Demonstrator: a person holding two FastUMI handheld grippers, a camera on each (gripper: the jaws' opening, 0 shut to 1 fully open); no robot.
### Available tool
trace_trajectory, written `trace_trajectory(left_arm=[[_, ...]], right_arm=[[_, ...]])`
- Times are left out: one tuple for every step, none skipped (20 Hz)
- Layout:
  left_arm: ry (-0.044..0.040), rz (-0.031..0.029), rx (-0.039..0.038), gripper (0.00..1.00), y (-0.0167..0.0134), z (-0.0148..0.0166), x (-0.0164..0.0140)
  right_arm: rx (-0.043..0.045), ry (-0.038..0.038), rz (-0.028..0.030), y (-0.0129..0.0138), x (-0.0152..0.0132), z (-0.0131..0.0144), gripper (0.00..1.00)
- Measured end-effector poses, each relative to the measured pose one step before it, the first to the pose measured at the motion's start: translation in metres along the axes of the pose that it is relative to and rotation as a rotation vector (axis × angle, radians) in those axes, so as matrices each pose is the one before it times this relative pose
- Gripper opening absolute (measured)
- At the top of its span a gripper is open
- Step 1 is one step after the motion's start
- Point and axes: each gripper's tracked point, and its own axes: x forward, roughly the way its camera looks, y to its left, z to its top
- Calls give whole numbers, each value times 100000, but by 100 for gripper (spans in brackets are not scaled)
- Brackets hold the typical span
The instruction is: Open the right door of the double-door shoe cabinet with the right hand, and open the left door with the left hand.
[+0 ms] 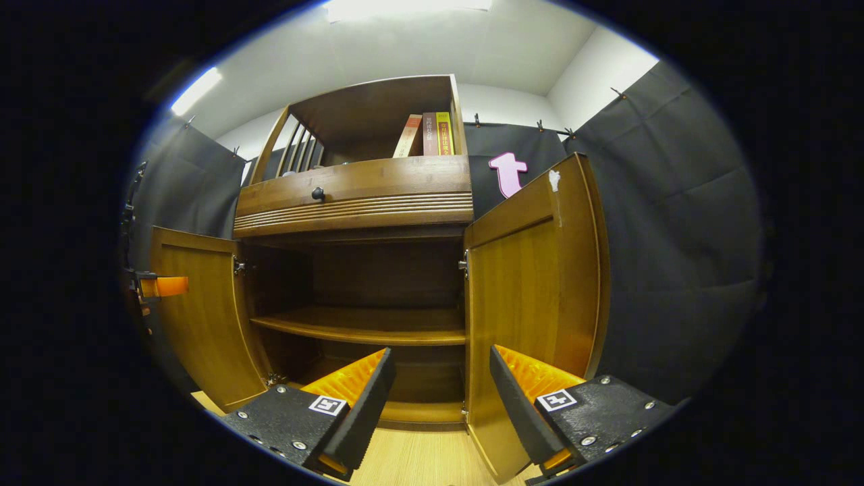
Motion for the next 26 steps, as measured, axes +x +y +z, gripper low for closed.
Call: trace_trajectory(left_arm=[[-228,-628,147,96,-356,118,41],[-31,-841,-28,96,-363,83,15],[72,-937,-184,96,-476,47,124],[-7,-752,-146,96,-306,79,-113],[-67,-118,-132,96,-65,72,43],[-109,-47,-198,96,-20,16,45],[-27,-77,-370,96,-93,22,-71],[14,-307,-263,96,-123,-17,-27],[80,-216,100,96,-143,26,17],[5,-182,373,96,-112,0,-165],[31,-299,416,96,-108,0,-224],[-114,-155,304,96,-92,17,-256],[-142,-139,313,96,-59,42,-105],[-213,-38,279,96,-65,40,-137],[-239,252,179,96,37,178,-193],[-341,304,108,96,152,50,-270],[-292,62,142,96,35,72,-259],[-372,-64,284,96,15,2,-231],[-258,536,296,96,181,90,-149],[-142,794,225,96,227,-63,-176],[214,647,203,96,110,-113,-156],[577,296,303,96,-70,-284,-223],[605,368,259,96,-51,-296,-261],[710,469,229,96,23,-240,-247],[826,393,65,96,-105,-314,-191],[597,226,-107,96,-104,-178,-223]], right_arm=[[103,-562,-628,-323,-38,130,87],[-66,-537,-634,-306,23,178,87],[-90,-490,-672,-309,-63,97,87],[-130,-390,-403,-187,-88,118,87],[-183,-290,-138,-71,-44,60,98],[-146,-172,-43,-40,-87,52,98],[-126,-49,200,37,-165,-34,98],[-251,14,296,136,-16,87,98],[-199,-41,162,66,-122,-73,98],[-231,-162,225,55,-83,57,98],[-22,-111,33,14,-110,29,98],[178,31,234,61,-81,28,98],[173,86,235,95,-75,-19,98],[-47,40,13,-6,-71,41,98],[-316,77,-129,-14,-174,-5,87],[-306,-79,-35,9,-145,-19,98],[-116,-281,-103,-2,-152,63,98],[104,-204,-26,-65,-228,79,98],[212,-97,36,37,-156,71,98],[120,28,-73,-62,-158,-98,98],[-106,86,-155,-95,-132,-79,98],[-306,94,-170,-108,-184,-75,98],[-442,256,-101,-96,-149,-97,98],[-583,213,-16,-128,-23,-93,98],[-538,89,141,-68,-177,-87,98],[-259,-171,161,-123,-197,-23,98]])
